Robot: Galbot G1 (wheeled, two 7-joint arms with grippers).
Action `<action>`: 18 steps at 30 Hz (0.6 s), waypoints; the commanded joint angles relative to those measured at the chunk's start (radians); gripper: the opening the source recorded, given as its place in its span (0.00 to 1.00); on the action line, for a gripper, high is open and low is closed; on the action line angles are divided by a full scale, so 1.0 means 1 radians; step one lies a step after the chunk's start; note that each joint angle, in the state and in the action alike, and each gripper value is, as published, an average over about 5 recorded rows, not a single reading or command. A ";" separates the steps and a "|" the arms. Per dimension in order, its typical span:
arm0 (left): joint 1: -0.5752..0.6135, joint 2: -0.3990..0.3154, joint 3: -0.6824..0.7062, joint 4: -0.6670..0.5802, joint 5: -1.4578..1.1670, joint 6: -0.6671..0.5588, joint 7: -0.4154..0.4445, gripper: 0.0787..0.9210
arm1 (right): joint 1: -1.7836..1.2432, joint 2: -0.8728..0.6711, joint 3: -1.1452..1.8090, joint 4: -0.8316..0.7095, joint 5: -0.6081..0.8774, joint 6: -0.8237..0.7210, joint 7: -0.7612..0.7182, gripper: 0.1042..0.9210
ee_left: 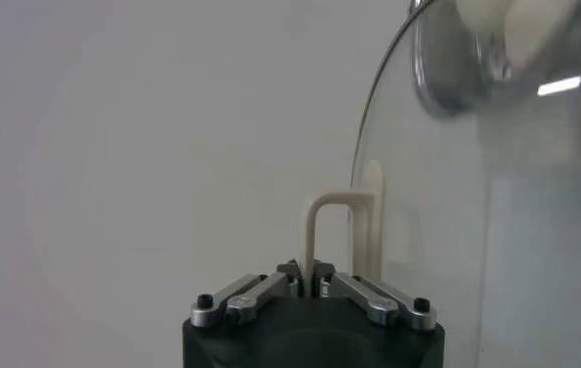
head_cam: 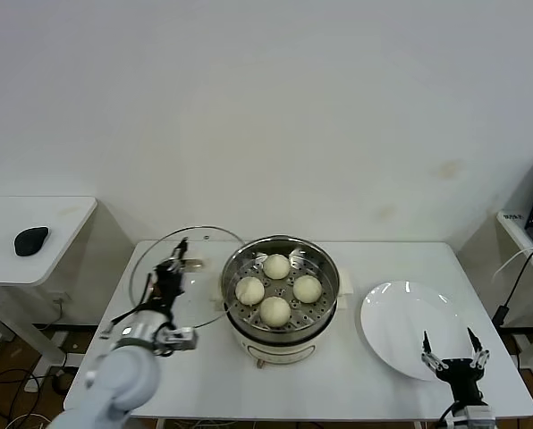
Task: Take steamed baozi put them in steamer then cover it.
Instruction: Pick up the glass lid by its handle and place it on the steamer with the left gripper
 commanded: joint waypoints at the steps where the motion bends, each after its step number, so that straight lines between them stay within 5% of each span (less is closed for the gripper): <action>1: -0.230 -0.286 0.274 0.059 0.311 0.126 0.191 0.08 | 0.014 0.017 -0.014 -0.018 -0.079 0.014 0.023 0.88; 7: -0.251 -0.379 0.310 0.117 0.382 0.136 0.231 0.08 | 0.020 0.017 -0.016 -0.027 -0.080 0.013 0.025 0.88; 18: -0.222 -0.446 0.325 0.179 0.432 0.137 0.253 0.08 | 0.023 0.014 -0.014 -0.045 -0.079 0.016 0.027 0.88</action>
